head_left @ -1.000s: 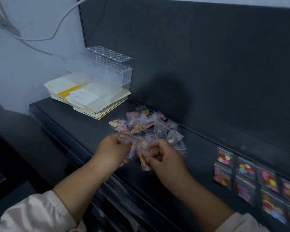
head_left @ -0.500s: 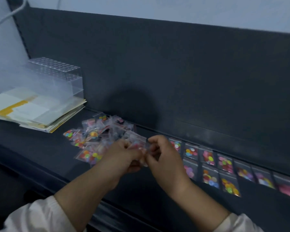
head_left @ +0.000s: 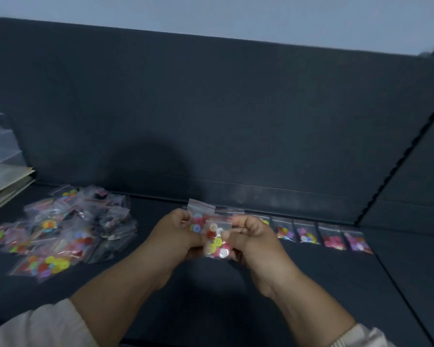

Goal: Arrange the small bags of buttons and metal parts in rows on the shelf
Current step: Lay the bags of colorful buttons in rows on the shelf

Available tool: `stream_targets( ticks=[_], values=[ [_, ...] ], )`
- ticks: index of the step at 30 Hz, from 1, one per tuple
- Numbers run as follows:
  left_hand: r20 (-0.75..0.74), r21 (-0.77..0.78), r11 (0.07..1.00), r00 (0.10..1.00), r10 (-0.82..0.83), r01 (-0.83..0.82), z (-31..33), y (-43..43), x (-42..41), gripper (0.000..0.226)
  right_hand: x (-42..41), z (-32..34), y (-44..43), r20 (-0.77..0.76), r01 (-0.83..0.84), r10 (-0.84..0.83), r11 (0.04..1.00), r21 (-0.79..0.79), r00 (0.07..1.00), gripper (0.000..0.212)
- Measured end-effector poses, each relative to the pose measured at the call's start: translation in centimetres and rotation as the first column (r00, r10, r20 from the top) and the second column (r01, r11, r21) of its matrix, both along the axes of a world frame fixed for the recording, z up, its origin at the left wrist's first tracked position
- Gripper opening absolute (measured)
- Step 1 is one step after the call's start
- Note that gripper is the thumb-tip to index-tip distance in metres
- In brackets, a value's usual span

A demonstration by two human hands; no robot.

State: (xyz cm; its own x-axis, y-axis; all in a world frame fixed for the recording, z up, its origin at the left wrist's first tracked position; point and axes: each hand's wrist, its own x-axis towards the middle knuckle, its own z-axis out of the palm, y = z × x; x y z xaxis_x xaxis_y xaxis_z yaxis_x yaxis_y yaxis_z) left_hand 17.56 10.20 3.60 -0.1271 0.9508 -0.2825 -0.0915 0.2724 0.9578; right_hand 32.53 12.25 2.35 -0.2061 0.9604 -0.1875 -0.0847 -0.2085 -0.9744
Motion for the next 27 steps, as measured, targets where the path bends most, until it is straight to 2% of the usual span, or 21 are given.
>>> stream_targets(
  ticks=[3,8,14,16,19,21,24,27],
  values=[
    [0.031,-0.060,0.998,1.000,0.001,0.001,-0.4,0.8,1.7,0.016,3.9,-0.3,0.1,0.059,0.083,-0.082,0.996,-0.029,0.995,0.017],
    [0.007,-0.124,0.992,1.000,-0.030,0.030,-0.9,1.8,4.5,0.009,11.1,-1.9,0.9,0.253,0.232,-0.212,0.972,-0.050,0.944,0.017],
    [-0.108,-0.067,0.996,0.991,-0.073,0.066,-1.7,2.3,6.9,0.010,14.1,-4.6,2.5,0.427,0.302,-0.263,0.953,-0.023,0.865,0.023],
    [-0.140,-0.049,0.996,0.987,-0.082,0.075,-1.8,2.4,7.4,0.010,14.1,-5.1,2.7,0.533,0.256,-0.254,0.964,0.072,0.807,0.027],
    [-0.163,-0.061,0.995,0.982,-0.090,0.081,-2.3,2.5,7.8,0.017,14.4,-5.5,2.4,0.742,0.131,-0.276,0.960,0.249,0.611,0.036],
    [-0.157,-0.066,0.994,0.983,-0.092,0.083,-2.6,2.6,7.8,0.021,14.7,-5.8,1.9,0.802,0.020,-0.331,0.928,0.371,0.498,0.034],
    [-0.137,-0.077,0.994,0.986,-0.090,0.080,-2.9,2.7,7.9,0.019,14.6,-6.2,1.4,0.813,-0.143,-0.335,0.883,0.448,0.476,0.016],
    [-0.126,-0.073,0.994,0.988,-0.086,0.077,-3.0,2.9,8.0,0.020,14.5,-6.8,1.3,0.831,-0.250,-0.316,0.851,0.461,0.458,0.014]
  ],
)
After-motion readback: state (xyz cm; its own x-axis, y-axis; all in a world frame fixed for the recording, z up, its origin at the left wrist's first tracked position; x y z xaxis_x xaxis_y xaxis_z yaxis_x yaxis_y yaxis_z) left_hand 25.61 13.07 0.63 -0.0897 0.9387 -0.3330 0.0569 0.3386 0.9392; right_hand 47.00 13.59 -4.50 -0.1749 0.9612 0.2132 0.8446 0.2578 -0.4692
